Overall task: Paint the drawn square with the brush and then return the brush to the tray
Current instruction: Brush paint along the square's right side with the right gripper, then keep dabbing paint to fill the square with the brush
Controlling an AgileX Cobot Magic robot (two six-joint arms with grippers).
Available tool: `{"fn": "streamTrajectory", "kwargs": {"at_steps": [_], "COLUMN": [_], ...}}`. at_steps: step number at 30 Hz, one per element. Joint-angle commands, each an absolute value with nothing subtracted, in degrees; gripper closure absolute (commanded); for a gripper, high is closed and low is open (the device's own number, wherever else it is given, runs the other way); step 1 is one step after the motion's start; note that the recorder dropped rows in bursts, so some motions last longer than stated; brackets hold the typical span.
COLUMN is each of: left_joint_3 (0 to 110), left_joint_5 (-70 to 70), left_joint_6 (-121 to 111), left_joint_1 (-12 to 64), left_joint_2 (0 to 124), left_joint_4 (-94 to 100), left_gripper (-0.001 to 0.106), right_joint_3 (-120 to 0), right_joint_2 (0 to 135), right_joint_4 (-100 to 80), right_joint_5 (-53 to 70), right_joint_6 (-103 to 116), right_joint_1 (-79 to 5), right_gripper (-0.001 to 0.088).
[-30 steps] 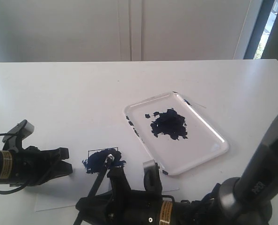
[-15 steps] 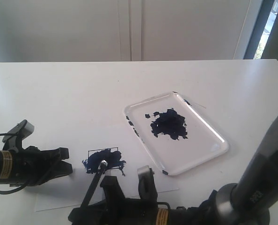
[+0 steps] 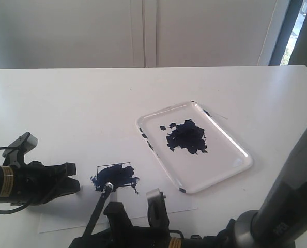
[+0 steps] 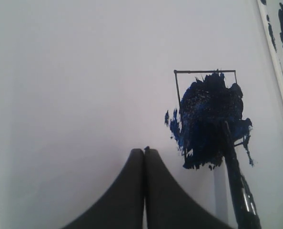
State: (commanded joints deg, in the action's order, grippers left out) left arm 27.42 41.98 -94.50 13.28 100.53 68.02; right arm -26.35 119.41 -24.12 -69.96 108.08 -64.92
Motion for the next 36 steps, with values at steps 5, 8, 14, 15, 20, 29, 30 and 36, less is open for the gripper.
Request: {"fn": "streamTrajectory", "kwargs": {"at_steps": [5, 8, 14, 15, 20, 29, 30, 36], "left_joint_3": [27.42, 27.42, 27.42, 27.42, 27.42, 27.42, 27.42, 27.42], "left_joint_5": [41.98, 41.98, 41.98, 41.98, 41.98, 42.4, 42.37, 42.37], "left_joint_6": [-94.5, -94.5, -94.5, -94.5, -94.5, -94.65, -94.65, -95.15], "left_joint_1": [13.28, 13.28, 13.28, 13.28, 13.28, 13.28, 13.28, 13.28], "left_joint_2": [100.53, 100.53, 100.53, 100.53, 100.53, 100.53, 100.53, 100.53], "left_joint_4": [68.02, 68.02, 68.02, 68.02, 68.02, 68.02, 68.14, 68.52], "left_gripper": [0.105, 0.105, 0.105, 0.105, 0.105, 0.105, 0.105, 0.105], "right_joint_3": [-23.47, -22.09, -21.97, -21.97, -22.89, -30.91, -31.35, -31.5], "right_joint_2": [119.41, 119.41, 119.41, 119.41, 119.41, 119.41, 119.41, 119.41], "right_joint_4": [-21.34, -20.43, -21.03, -21.03, -21.22, -24.47, -24.47, -22.82], "right_joint_5": [-69.96, -69.96, -69.96, -69.96, -69.96, -69.96, -69.96, -69.96], "right_joint_6": [107.8, 106.86, 106.43, 106.43, 106.43, 106.66, 106.66, 106.66], "right_joint_1": [-64.92, -64.82, -63.93, -63.93, -63.93, -63.93, -63.93, -63.93], "right_gripper": [0.0868, 0.0868, 0.0868, 0.0868, 0.0868, 0.0868, 0.0868, 0.0868]}}
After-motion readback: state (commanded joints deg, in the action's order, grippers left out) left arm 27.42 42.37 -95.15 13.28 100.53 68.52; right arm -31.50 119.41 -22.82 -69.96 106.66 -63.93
